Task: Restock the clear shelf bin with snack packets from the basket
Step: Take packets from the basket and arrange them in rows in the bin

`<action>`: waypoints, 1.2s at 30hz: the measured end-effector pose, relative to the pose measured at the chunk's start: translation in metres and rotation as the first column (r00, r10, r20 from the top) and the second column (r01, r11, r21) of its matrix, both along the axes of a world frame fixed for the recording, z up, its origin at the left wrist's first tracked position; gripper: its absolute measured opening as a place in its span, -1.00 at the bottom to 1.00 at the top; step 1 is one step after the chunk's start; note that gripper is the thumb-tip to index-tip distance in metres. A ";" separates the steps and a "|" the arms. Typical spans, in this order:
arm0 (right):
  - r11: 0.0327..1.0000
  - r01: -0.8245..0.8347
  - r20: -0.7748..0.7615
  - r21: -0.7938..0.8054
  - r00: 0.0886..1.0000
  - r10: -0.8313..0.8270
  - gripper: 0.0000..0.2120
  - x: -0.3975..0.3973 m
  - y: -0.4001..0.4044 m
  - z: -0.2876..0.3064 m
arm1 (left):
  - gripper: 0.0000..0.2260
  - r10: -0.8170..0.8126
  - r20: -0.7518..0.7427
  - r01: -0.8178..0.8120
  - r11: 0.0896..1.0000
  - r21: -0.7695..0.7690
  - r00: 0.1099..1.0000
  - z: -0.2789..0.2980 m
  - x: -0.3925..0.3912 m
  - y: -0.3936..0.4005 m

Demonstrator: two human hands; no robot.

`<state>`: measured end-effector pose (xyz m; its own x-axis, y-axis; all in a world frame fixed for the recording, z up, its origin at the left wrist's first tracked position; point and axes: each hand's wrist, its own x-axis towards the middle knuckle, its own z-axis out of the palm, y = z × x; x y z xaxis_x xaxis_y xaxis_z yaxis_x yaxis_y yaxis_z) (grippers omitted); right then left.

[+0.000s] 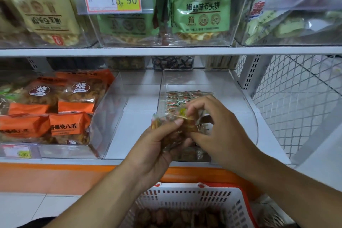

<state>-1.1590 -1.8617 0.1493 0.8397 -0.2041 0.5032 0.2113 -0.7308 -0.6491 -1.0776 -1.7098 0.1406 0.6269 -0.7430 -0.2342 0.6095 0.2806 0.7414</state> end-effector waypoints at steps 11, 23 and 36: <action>0.781 -0.030 -0.180 0.624 0.967 0.182 -0.83 -0.002 -0.007 0.005 | -0.46 0.134 0.176 -0.148 0.987 0.069 0.975 -0.005 0.007 0.006; 0.520 0.018 -0.301 0.854 0.833 0.464 -0.65 -0.002 -0.020 0.013 | -0.46 0.157 0.197 -0.172 0.983 0.066 0.968 -0.005 0.009 0.002; 0.921 0.368 -0.482 -0.126 0.789 -0.381 -0.69 0.042 -0.089 -0.004 | -0.47 0.076 0.250 -0.121 0.978 0.168 0.965 -0.015 0.005 -0.010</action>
<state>-1.1166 -1.9502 0.1456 0.8348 -0.5475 0.0573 -0.4219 -0.7032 -0.5723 -1.0727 -1.7199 0.1253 0.7492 -0.6341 -0.1915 0.3828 0.1785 0.9064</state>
